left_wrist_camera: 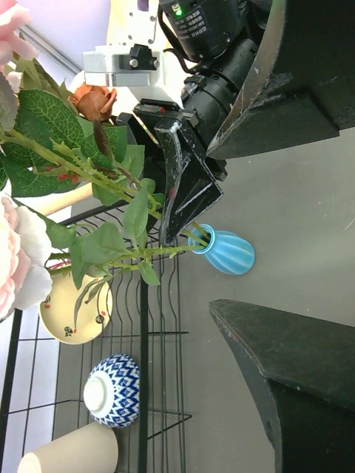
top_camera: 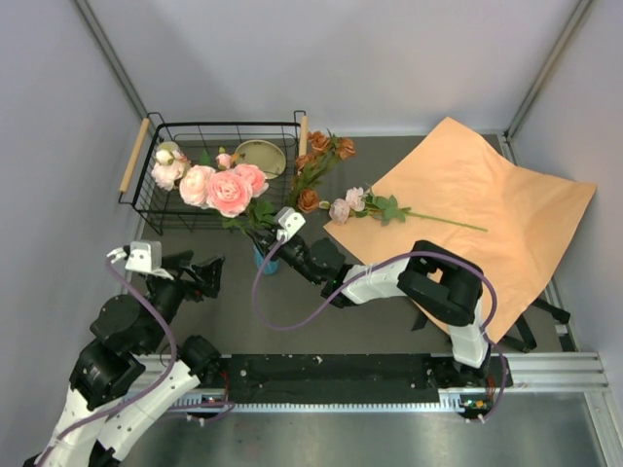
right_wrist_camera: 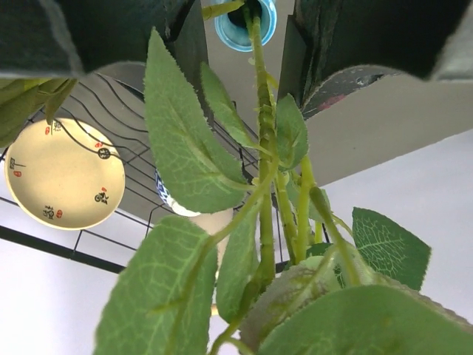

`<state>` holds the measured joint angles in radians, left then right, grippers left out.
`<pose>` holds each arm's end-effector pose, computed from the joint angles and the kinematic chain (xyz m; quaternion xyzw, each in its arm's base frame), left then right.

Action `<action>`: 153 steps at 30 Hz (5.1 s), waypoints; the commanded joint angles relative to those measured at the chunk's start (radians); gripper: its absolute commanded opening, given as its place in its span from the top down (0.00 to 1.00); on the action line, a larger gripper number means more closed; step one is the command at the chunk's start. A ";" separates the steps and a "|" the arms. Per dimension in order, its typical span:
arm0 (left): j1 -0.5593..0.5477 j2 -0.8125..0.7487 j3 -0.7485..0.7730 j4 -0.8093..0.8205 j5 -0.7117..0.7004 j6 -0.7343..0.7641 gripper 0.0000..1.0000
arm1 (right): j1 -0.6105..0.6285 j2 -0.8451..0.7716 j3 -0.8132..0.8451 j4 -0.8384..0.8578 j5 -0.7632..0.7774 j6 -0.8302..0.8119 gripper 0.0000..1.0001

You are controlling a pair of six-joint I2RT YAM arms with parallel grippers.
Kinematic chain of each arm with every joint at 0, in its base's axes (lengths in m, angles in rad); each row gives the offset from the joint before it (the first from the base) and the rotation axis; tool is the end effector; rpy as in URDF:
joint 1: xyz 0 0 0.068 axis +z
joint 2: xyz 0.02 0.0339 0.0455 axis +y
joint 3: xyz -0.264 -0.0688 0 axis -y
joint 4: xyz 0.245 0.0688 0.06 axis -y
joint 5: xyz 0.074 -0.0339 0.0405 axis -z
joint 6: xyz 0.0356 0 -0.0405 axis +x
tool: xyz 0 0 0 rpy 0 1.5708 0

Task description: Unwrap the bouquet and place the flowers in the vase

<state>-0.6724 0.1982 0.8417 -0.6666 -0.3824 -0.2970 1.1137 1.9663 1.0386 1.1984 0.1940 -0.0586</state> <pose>0.0303 -0.0072 0.3580 0.0005 0.7146 -0.1994 0.6705 0.1922 0.3753 0.2262 -0.2690 0.5445 0.3482 0.7141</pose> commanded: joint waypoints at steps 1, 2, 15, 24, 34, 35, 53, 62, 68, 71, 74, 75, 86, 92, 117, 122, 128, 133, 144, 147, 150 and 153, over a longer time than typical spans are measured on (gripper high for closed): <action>0.000 -0.009 -0.012 0.041 0.008 -0.011 0.18 | -0.011 -0.037 0.006 -0.043 0.002 0.014 0.60; 0.000 -0.009 -0.013 0.041 0.010 -0.011 0.18 | -0.011 -0.041 0.005 -0.046 0.001 0.014 0.59; 0.000 0.020 -0.098 0.088 0.017 -0.017 0.18 | -0.011 -0.089 -0.006 -0.074 -0.007 0.011 0.51; 0.000 0.112 -0.113 0.131 0.014 -0.008 0.16 | -0.011 -0.104 -0.011 -0.079 -0.010 0.005 0.45; 0.002 0.188 -0.098 0.190 0.025 0.006 0.15 | -0.009 -0.138 -0.026 -0.094 -0.014 -0.003 0.37; 0.002 0.187 -0.093 0.190 0.025 0.007 0.15 | -0.011 -0.141 -0.029 -0.097 -0.013 -0.001 0.35; 0.002 0.176 -0.096 0.176 0.051 0.002 0.12 | -0.009 -0.254 -0.040 -0.330 -0.068 -0.061 0.01; 0.002 0.210 -0.076 0.187 0.079 0.006 0.12 | -0.009 -0.202 0.057 -0.474 -0.087 -0.011 0.01; 0.002 0.222 -0.073 0.188 0.056 -0.007 0.14 | -0.009 -0.230 0.020 -0.541 -0.111 -0.004 0.01; 0.002 0.213 -0.078 0.188 0.045 -0.004 0.14 | -0.009 -0.250 0.018 -0.609 -0.126 -0.001 0.01; 0.002 0.208 -0.076 0.177 0.040 -0.007 0.14 | -0.009 -0.277 -0.005 -0.634 -0.131 0.000 0.01; 0.002 0.205 -0.078 0.176 0.040 -0.007 0.14 | -0.009 -0.287 -0.014 -0.654 -0.131 0.000 0.01; 0.002 0.178 -0.089 0.148 0.046 -0.021 0.13 | -0.011 -0.389 -0.043 -0.775 -0.169 0.028 0.01; 0.002 0.162 -0.056 0.093 0.073 -0.028 0.12 | -0.011 -0.443 -0.081 -0.836 -0.128 0.049 0.01; -0.010 0.021 0.250 -0.139 0.169 0.012 0.12 | -0.942 -0.514 -0.215 -1.244 -0.213 -0.340 0.44; -0.013 0.050 0.264 -0.140 0.177 0.036 0.12 | -0.953 -0.311 -0.059 -1.330 -0.220 -0.569 0.43; -0.015 0.064 0.267 -0.143 0.154 0.071 0.12 | -0.968 -0.190 0.038 -1.402 -0.369 -0.672 0.43; -0.016 0.087 0.266 -0.146 0.148 0.082 0.12 | -0.966 -0.130 0.095 -1.431 -0.415 -0.710 0.46; -0.018 0.070 0.189 -0.107 0.165 0.029 0.12 | -0.966 -0.069 0.176 -1.451 -0.404 -0.711 0.97; -0.019 0.070 0.186 -0.110 0.171 0.016 0.13 | -0.965 -0.084 0.178 -1.468 -0.398 -0.692 1.00; -0.018 0.058 0.177 -0.111 0.160 0.004 0.13 | -0.965 -0.151 0.135 -1.452 -0.308 -0.644 1.00; -0.019 0.047 0.162 -0.108 0.137 -0.019 0.13 | -0.968 -0.309 0.075 -1.390 -0.141 -0.558 1.00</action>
<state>-0.6884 0.2626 1.0222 -0.8246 -0.2256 -0.2779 0.1539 1.8519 1.1610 -0.2520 -0.1268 -0.7204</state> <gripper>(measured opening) 0.874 0.036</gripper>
